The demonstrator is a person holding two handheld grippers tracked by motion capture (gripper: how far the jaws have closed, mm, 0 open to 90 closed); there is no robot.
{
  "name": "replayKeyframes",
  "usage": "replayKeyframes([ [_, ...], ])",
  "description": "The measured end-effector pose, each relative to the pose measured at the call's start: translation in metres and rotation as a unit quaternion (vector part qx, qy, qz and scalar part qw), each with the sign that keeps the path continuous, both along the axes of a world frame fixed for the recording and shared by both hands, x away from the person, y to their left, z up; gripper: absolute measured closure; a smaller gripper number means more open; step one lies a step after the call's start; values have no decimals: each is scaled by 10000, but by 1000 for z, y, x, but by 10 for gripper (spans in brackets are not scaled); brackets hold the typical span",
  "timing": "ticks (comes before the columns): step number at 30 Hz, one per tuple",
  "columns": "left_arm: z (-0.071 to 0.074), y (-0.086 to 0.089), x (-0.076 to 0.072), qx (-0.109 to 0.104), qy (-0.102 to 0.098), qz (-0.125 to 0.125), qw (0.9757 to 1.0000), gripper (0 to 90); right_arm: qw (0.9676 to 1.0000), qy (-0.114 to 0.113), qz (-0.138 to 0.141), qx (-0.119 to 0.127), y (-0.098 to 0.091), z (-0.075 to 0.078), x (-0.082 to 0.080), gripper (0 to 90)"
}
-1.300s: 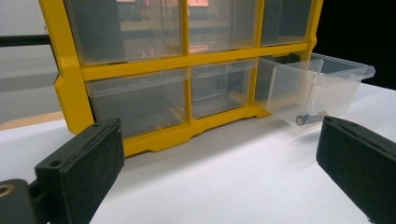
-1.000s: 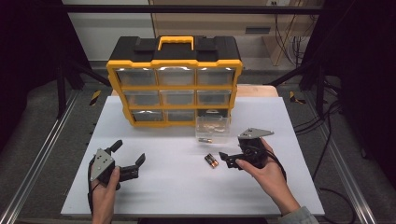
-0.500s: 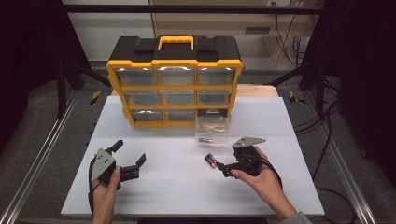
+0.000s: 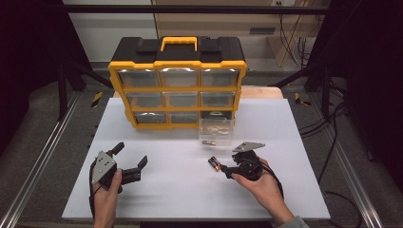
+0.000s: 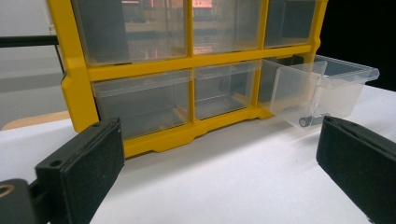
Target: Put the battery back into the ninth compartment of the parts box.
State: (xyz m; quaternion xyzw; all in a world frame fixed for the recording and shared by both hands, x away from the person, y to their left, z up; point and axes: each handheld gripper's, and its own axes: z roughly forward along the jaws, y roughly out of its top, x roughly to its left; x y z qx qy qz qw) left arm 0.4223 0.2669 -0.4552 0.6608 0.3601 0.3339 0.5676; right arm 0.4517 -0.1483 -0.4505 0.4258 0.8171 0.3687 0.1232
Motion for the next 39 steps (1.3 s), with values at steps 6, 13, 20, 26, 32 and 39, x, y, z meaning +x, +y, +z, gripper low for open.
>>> replayKeyframes([
  [6, 0, -1, 0, 19, -5, -24, 10000, 9, 10000, -39, -9, -8, 3, -1, -2, 465],
  [13, 0, -1, 0, 14, -1, -18, 10000, 9, 9999, -18, 131, -105, 10, -3, -1, 564],
  [20, 0, -1, 0, 5, -8, -37, 10000, 9, 9993, -92, 172, -320, 16, -4, -1, 619],
  [26, 0, -1, 1, -22, 0, -35, 10000, 9, 9998, 77, 95, -164, 16, -6, 5, 706],
  [32, 0, -3, 1, 23, -5, -62, 10000, 9, 9996, 136, 88, -212, 20, -10, 13, 731],
  [39, 0, -2, 1, 19, -7, -66, 10000, 9, 9992, 243, 26, -326, 25, -15, 23, 773],
])
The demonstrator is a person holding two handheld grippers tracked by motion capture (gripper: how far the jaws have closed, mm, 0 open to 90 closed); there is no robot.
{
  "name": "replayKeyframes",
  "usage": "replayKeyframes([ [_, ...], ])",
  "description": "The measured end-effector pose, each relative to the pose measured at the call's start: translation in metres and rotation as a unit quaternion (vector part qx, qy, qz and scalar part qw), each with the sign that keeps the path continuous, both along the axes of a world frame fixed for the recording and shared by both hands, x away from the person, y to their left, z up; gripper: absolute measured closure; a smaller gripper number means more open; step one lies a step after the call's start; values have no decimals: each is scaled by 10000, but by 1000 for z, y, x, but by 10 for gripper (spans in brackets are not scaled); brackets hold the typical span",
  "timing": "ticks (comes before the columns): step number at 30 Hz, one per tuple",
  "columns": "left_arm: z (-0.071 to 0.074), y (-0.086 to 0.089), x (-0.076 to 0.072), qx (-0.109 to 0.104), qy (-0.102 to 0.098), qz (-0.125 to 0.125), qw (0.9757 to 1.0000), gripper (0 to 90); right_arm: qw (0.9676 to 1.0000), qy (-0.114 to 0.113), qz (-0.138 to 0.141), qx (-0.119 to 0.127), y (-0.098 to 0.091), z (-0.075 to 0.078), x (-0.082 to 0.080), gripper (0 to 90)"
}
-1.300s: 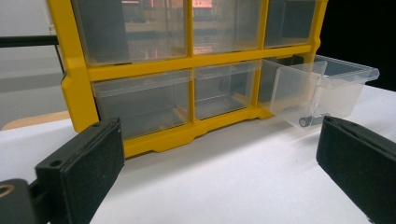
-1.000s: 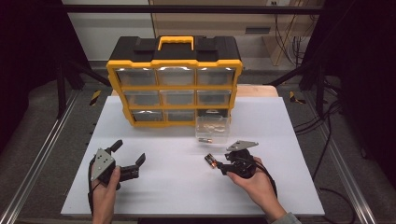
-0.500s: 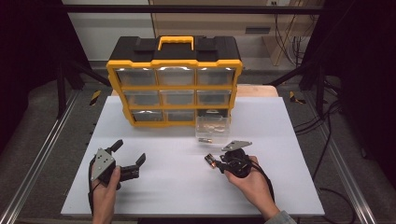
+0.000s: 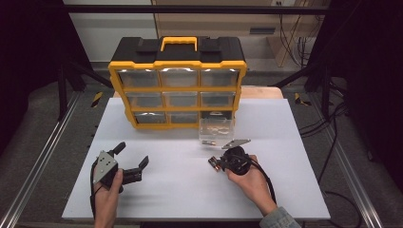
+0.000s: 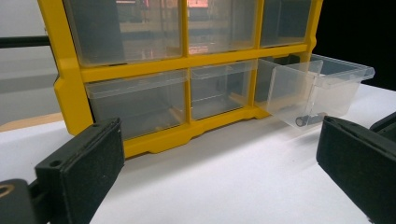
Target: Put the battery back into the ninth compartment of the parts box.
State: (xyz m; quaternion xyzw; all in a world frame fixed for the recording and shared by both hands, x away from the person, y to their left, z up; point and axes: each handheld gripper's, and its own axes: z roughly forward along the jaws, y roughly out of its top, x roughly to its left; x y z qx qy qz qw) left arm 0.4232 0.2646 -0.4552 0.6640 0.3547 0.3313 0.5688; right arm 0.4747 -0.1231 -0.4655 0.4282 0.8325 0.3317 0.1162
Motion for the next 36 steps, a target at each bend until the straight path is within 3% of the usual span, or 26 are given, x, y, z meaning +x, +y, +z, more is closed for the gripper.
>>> replayKeyframes([
  [10, 0, -1, 1, -7, 13, -19, 10000, 9, 9999, 109, 87, -61, 6, -4, 6, 776],
  [15, 0, 0, 1, 0, 24, -5, 10000, 9, 9996, 174, 55, -234, 6, -9, 8, 763],
  [21, 0, 0, 0, -32, 26, -17, 10000, 9, 9996, 174, -18, -234, 8, -13, 8, 760],
  [23, 0, 0, 0, -44, 31, -24, 10000, 9, 9997, 154, -52, -171, 8, -13, 7, 765],
  [26, 0, 0, 0, -18, 23, -29, 10000, 9, 9996, 30, 22, -281, 7, -13, 5, 767],
  [36, 0, 0, -2, -24, -7, 8, 10000, 9, 9993, -310, -179, 93, -23, 0, -7, 767],
])
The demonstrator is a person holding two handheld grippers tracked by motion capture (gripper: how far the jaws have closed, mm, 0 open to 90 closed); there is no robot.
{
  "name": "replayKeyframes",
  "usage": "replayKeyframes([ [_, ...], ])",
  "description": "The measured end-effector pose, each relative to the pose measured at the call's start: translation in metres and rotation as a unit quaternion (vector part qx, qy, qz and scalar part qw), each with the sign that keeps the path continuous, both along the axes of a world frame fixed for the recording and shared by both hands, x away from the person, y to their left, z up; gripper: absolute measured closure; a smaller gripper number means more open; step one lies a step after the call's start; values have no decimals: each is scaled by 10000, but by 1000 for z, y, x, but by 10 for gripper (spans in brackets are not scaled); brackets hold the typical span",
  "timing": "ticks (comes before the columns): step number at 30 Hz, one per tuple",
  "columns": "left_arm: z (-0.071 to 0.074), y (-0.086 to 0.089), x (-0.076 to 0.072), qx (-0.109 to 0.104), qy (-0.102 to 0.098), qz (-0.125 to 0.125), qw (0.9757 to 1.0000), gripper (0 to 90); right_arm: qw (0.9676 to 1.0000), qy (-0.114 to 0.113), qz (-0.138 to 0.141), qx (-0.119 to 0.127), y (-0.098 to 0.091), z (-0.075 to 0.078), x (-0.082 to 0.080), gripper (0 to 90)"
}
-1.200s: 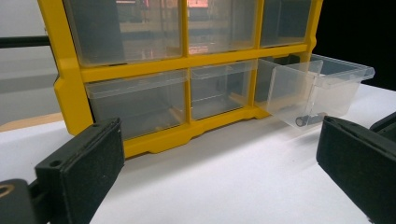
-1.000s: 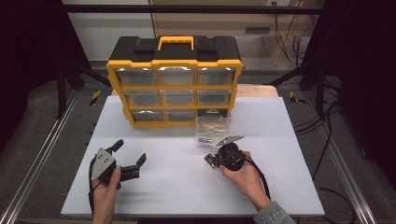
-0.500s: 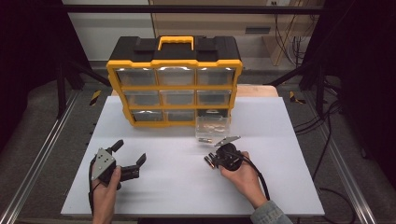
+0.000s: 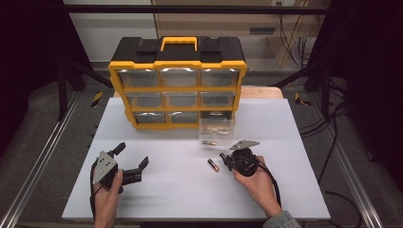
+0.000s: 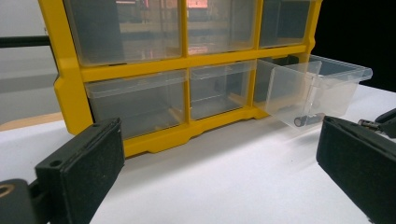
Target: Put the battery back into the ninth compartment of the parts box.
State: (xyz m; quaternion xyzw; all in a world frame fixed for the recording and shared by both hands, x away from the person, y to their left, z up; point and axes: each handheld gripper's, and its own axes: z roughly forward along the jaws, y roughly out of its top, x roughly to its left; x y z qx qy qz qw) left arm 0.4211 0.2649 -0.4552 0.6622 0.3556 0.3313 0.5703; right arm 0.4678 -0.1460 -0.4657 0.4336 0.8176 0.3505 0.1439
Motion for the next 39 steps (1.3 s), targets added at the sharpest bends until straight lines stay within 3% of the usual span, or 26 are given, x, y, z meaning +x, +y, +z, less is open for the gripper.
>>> replayKeyframes([
  [13, 0, 1, -1, 14, -26, 53, 10000, 9, 9984, -285, -298, 380, -38, 9, -1, 767],
  [17, 1, 1, -2, 24, -81, 85, 9999, 10, 9968, -376, -243, 663, -46, 14, -2, 767],
  [19, 3, 2, -4, -10, -149, 104, 9998, 11, 9966, -449, -304, 614, -49, 19, -1, 767],
  [31, 2, 3, -3, -56, -100, 80, 9999, 11, 9948, -730, -344, 622, -56, 45, 1, 767],
  [39, 1, 3, -2, -67, -96, 67, 9999, 11, 9924, -972, -365, 666, -62, 75, 3, 767],
])
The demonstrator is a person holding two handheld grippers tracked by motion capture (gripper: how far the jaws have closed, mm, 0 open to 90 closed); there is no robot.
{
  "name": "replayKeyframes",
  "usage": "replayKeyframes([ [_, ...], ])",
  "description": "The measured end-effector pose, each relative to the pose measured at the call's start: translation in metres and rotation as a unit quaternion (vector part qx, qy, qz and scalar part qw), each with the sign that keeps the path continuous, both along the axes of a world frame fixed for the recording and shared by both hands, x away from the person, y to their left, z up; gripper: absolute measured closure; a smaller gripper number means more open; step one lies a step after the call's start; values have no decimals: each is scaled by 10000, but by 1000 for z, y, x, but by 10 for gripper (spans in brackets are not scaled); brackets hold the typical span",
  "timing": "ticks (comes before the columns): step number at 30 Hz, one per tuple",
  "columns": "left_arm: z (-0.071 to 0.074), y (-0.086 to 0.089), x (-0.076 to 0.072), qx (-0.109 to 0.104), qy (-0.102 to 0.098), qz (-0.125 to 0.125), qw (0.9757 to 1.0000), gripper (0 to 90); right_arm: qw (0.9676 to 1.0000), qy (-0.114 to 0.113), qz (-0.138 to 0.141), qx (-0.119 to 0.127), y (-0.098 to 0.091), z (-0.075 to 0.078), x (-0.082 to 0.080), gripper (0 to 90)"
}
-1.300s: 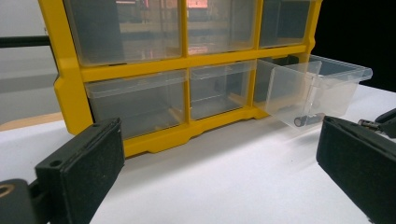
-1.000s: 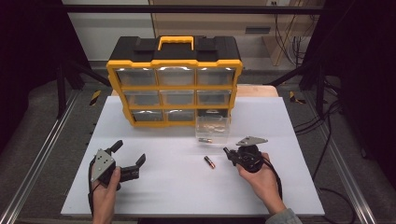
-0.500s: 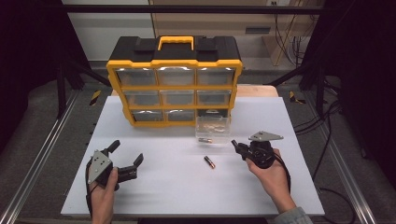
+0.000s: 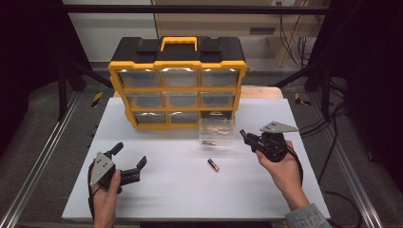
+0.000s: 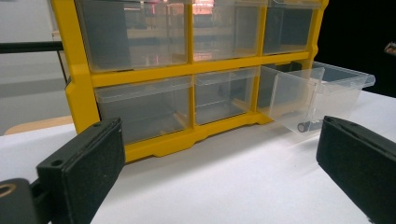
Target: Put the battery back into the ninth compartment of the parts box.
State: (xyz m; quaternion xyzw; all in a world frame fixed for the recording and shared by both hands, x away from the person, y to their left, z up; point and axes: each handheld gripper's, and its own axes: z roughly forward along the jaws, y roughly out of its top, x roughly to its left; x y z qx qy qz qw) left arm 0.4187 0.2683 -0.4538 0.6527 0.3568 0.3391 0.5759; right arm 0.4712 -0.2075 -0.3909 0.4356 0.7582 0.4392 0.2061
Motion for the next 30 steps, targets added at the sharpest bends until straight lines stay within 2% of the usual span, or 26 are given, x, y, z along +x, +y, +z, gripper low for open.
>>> replayKeyframes([
  [8, 0, 0, 0, 3, -4, -9, 10000, 11, 9998, -180, 6, -24, -2, 22, 1, 767],
  [14, 1, 0, 0, 2, -5, -17, 10000, 11, 9997, -256, 25, -43, -1, 33, 6, 767],
  [19, 1, 1, 0, -12, -31, -5, 10000, 11, 9995, -299, 53, 28, 2, 43, 12, 767],
  [30, 1, 0, 0, -14, -28, -29, 10000, 11, 9989, -437, 171, -66, 18, 62, 23, 767],
])
